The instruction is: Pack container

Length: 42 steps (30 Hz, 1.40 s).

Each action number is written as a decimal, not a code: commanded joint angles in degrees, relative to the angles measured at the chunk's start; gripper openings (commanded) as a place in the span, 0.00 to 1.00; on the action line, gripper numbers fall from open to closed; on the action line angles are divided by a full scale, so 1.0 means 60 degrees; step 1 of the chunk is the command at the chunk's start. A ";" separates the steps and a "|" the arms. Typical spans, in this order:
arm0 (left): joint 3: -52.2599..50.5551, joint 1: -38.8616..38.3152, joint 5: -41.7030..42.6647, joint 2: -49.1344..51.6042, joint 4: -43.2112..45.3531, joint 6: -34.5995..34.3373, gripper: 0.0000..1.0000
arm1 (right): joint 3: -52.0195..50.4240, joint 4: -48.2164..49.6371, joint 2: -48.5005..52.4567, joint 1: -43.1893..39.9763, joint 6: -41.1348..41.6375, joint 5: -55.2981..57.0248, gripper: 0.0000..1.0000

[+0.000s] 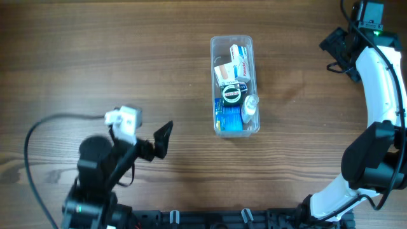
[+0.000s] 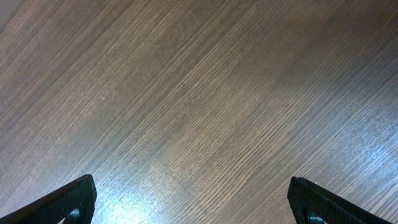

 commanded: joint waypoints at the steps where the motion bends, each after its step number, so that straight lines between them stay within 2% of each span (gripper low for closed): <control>1: -0.1177 0.1107 0.1042 -0.2007 0.0164 0.0178 1.00 | 0.0007 0.0018 0.0160 -0.0004 0.0142 0.0160 1.00; 9: -0.2422 0.2310 0.1060 -0.3738 0.0200 0.0222 1.00 | 0.0007 0.0018 0.0160 -0.0004 0.0142 0.0160 1.00; 16: -0.3337 0.2455 0.0874 -0.5002 0.1282 0.0259 1.00 | 0.0007 0.0018 0.0160 -0.0004 0.0142 0.0160 1.00; 25: -0.3526 0.2448 0.0160 -0.5027 0.2149 0.0259 1.00 | 0.0007 0.0018 0.0160 -0.0004 0.0146 0.0160 1.00; 32: -0.4517 0.2448 0.0047 -0.5027 0.4280 0.0219 1.00 | 0.0007 0.0018 0.0160 -0.0004 0.0142 0.0160 1.00; 42: -0.4809 0.2051 -0.0248 -0.5027 0.3978 0.0222 1.00 | 0.0007 0.0018 0.0160 -0.0004 0.0142 0.0160 1.00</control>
